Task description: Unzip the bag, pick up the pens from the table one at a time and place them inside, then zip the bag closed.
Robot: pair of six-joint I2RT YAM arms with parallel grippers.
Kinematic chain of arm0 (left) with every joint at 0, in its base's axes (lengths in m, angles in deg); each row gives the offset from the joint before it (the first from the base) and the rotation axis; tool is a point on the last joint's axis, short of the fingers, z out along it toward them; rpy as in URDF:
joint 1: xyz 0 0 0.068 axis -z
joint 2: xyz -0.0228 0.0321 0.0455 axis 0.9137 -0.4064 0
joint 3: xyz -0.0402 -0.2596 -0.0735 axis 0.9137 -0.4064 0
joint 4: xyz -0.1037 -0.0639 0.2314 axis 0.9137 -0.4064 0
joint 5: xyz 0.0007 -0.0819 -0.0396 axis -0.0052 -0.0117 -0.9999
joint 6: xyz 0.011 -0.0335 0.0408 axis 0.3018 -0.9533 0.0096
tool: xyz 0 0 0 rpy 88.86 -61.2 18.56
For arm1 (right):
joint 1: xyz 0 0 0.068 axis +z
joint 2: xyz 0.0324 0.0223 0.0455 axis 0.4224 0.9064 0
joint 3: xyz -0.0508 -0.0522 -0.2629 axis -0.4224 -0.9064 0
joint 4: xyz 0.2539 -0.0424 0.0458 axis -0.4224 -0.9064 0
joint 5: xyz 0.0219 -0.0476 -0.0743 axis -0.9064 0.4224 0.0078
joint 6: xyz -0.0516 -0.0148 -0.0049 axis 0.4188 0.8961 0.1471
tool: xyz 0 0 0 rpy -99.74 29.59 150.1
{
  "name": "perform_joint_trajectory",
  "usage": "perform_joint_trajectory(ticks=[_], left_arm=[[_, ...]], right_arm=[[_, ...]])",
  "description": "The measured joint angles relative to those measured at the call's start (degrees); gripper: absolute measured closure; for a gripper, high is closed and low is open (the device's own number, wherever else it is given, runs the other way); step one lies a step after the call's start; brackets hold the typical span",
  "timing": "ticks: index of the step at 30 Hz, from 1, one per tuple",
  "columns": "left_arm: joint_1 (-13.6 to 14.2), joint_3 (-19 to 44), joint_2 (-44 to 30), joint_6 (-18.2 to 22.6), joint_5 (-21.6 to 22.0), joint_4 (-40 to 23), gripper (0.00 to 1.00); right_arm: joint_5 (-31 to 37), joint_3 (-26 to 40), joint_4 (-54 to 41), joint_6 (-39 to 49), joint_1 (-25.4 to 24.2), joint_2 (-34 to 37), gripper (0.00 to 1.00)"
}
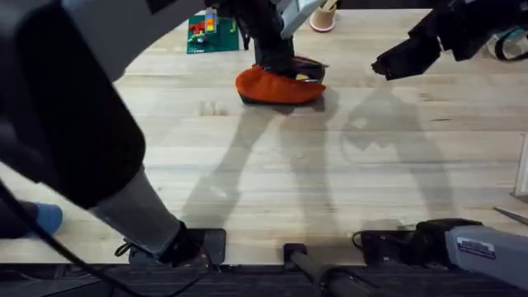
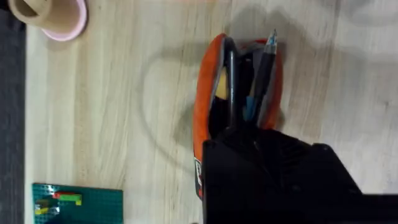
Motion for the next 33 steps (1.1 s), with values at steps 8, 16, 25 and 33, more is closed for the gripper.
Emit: perform_joint_trajectory(ticks=[8, 16, 25, 33], left_arm=[[0.02, 0.04, -3.00, 0.02, 1.10, 0.85, 0.959], [0.00, 0.07, -4.55, 0.04, 1.61, 5.60, 0.959], [0.02, 0.07, -4.55, 0.04, 2.33, 5.92, 0.959], [0.28, 0.07, -4.55, 0.04, 3.73, 5.62, 0.959]], right_arm=[[0.00, 0.00, 0.00, -0.01, 0.01, 0.00, 0.005], [0.00, 0.00, 0.00, 0.01, -0.01, 0.00, 0.005], [0.00, 0.00, 0.00, 0.01, 0.01, 0.00, 0.005], [0.00, 0.00, 0.00, 0.01, -0.01, 0.00, 0.005]])
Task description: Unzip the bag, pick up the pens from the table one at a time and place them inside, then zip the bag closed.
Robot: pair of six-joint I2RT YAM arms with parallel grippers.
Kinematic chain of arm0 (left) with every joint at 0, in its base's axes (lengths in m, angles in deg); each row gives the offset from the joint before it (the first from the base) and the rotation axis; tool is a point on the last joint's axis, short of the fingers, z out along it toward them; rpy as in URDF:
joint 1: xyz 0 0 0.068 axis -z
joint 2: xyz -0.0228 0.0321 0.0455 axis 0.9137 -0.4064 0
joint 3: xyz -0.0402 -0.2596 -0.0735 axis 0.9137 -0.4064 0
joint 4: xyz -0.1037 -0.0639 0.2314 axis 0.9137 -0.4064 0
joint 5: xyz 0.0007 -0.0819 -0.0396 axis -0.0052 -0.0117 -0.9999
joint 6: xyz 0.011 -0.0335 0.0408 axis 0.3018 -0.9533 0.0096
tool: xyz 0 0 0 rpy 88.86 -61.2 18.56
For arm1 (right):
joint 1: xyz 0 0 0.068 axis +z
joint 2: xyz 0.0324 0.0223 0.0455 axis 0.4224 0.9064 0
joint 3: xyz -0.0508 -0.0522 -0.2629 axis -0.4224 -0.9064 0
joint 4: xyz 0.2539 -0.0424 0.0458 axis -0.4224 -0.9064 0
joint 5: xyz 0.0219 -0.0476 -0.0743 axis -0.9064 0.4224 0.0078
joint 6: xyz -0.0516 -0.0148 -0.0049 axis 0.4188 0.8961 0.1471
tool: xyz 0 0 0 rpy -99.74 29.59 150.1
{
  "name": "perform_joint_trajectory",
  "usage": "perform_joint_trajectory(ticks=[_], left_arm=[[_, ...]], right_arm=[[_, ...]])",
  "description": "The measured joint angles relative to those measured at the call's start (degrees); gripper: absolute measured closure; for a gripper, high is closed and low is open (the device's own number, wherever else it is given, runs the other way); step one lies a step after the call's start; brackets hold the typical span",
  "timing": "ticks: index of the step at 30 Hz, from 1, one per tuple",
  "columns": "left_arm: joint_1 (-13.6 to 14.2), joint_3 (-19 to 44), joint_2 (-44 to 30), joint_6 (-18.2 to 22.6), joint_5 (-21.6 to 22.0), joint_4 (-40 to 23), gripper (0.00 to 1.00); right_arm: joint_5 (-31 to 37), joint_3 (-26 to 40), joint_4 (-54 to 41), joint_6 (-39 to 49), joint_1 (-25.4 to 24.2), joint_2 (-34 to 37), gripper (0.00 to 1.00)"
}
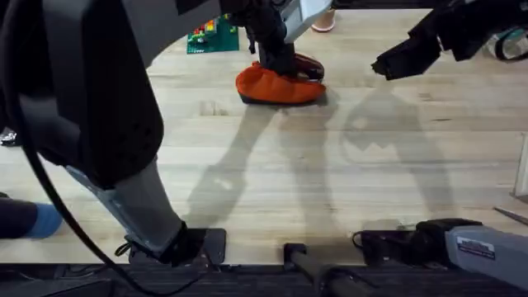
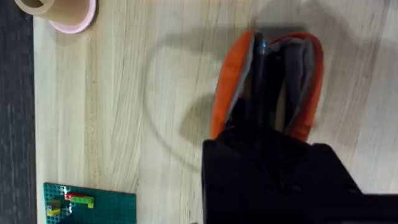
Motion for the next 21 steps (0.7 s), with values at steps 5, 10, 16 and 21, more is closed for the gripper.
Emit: perform_joint_trajectory(ticks=[5, 10, 16, 21], left_arm=[[0.00, 0.00, 0.00, 0.29, 0.36, -0.02, 0.890], [0.04, 0.00, 0.00, 0.37, 0.88, -0.07, 0.119], [0.04, 0.00, 0.00, 0.35, 0.98, -0.07, 0.008], [0.04, 0.00, 0.00, 0.35, 0.98, -0.02, 0.008]], right_arm=[[0.00, 0.00, 0.00, -0.01, 0.01, 0.00, 0.005], [0.00, 0.00, 0.00, 0.00, 0.00, 0.00, 0.005], [0.00, 0.00, 0.00, -0.02, 0.02, 0.00, 0.006], [0.00, 0.00, 0.00, 0.00, 0.00, 0.00, 0.006]])
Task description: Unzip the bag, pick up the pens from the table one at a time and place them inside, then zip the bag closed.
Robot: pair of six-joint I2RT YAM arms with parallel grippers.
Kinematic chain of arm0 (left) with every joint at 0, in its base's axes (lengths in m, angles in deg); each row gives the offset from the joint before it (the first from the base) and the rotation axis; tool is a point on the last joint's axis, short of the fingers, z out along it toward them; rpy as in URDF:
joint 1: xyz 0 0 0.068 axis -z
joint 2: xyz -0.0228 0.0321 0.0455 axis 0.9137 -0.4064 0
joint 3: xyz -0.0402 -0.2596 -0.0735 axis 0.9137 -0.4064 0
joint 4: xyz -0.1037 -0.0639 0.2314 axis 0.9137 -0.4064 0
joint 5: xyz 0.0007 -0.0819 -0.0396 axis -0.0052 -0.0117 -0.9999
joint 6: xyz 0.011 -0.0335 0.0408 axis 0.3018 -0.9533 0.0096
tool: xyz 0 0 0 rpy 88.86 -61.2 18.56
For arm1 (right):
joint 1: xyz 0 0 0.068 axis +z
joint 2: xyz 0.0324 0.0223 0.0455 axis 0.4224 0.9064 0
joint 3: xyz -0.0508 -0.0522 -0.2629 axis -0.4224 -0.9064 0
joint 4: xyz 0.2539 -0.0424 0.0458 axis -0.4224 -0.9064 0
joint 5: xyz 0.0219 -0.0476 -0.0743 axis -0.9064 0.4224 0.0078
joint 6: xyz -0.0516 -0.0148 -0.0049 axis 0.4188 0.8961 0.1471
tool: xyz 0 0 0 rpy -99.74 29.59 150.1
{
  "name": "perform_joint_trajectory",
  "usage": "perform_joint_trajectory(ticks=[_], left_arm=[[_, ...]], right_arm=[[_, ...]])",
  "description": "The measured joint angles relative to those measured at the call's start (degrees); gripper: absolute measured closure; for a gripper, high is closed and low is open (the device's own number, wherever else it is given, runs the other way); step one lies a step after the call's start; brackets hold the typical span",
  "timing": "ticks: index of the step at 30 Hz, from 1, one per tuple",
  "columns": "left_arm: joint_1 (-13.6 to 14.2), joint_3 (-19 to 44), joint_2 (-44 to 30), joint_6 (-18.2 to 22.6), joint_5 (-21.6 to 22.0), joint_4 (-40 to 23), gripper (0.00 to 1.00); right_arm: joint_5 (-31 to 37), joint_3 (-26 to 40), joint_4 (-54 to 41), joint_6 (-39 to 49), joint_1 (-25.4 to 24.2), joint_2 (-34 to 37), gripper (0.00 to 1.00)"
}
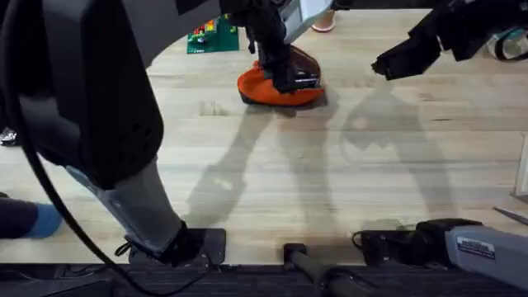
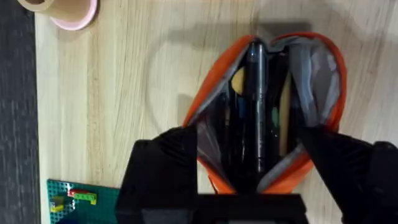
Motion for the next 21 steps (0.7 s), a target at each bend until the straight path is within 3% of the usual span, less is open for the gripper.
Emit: perform_joint_trajectory(ticks=[6, 14, 21], left_arm=[[0.00, 0.12, 0.00, -0.91, 0.18, 0.15, 0.008], [0.00, 3.57, 0.40, -7.61, 2.19, -0.15, 0.008], [-0.07, 4.31, 7.33, -13.15, 2.99, -0.74, 0.008]], right_arm=[[0.00, 0.00, 0.00, 0.00, 0.00, 0.00, 0.005], [0.00, 0.00, 0.00, -0.02, 0.00, 0.00, 0.005], [0.00, 0.00, 0.00, -0.02, 0.02, 0.00, 0.006]])
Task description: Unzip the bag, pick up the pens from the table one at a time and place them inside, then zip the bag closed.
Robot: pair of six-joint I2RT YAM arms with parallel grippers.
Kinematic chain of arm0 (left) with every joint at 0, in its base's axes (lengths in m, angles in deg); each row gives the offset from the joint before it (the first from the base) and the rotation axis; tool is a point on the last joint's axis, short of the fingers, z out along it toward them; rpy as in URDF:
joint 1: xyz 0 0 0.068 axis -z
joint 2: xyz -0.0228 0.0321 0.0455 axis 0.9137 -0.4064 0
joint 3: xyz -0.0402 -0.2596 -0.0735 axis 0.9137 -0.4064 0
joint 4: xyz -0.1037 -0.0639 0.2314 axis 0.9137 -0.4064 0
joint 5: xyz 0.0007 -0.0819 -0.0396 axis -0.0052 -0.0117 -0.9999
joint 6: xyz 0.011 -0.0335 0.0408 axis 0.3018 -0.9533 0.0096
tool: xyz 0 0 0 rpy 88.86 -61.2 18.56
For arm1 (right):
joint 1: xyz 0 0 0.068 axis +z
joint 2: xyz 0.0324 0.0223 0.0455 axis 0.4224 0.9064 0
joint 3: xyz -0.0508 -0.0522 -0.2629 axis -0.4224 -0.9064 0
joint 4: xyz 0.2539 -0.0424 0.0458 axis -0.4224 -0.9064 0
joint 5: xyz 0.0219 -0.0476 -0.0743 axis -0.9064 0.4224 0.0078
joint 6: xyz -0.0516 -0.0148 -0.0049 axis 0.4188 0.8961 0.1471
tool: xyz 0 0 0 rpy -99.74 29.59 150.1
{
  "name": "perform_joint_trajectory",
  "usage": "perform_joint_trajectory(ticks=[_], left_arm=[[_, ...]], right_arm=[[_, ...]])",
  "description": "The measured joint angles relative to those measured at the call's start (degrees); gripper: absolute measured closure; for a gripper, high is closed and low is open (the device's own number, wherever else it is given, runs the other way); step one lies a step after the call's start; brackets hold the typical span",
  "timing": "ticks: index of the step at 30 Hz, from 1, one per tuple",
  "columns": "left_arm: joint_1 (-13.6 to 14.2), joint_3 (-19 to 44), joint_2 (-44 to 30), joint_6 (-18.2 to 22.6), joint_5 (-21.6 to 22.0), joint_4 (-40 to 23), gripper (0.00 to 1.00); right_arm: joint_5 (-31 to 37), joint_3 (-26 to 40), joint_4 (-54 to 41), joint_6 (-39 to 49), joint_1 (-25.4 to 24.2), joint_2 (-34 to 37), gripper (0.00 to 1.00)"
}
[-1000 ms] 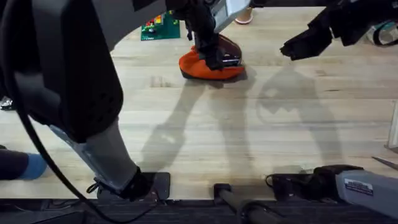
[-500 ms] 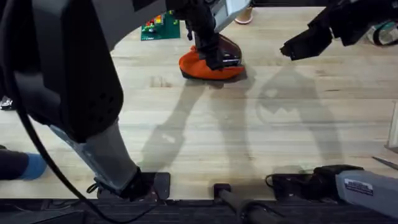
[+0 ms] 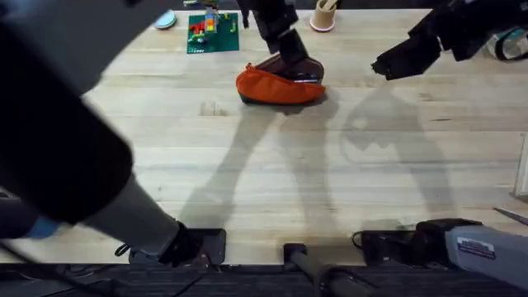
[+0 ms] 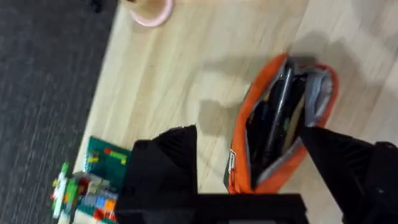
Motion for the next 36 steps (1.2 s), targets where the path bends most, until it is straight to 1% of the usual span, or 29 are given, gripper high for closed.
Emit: perform_joint_trajectory(ticks=[5, 11, 17, 21, 25, 30, 36], left_arm=[[0.01, 0.33, 5.42, -4.42, 0.00, -3.03, 0.008], [0.00, 0.54, 9.37, -10.54, 0.00, -8.41, 0.008], [-0.67, 0.54, 13.85, -16.41, 0.00, -12.27, 0.008], [-1.82, 0.54, 17.04, -18.57, 0.00, -15.43, 0.006], [-2.38, 0.54, 19.00, -20.06, -0.04, -17.39, 0.006], [-3.04, 0.54, 19.38, -21.64, -0.28, -21.14, 0.006], [-3.28, 0.54, 19.36, -23.50, -0.39, -20.63, 0.005]], right_arm=[[0.00, 0.00, 0.00, 0.02, -0.01, 0.00, 0.006], [0.00, 0.00, -0.14, 0.01, 0.00, 0.00, 0.006], [0.00, 0.00, -3.53, -0.81, 0.00, 0.00, 0.006], [0.00, 0.00, -3.91, -6.65, -0.02, 0.00, 0.005], [-0.01, 0.00, -4.34, -12.29, 0.00, 0.00, 0.005], [-0.02, 0.00, -4.24, -15.04, -0.02, 0.00, 0.006], [-0.02, 0.00, -4.15, -16.23, 0.00, 0.00, 0.005]])
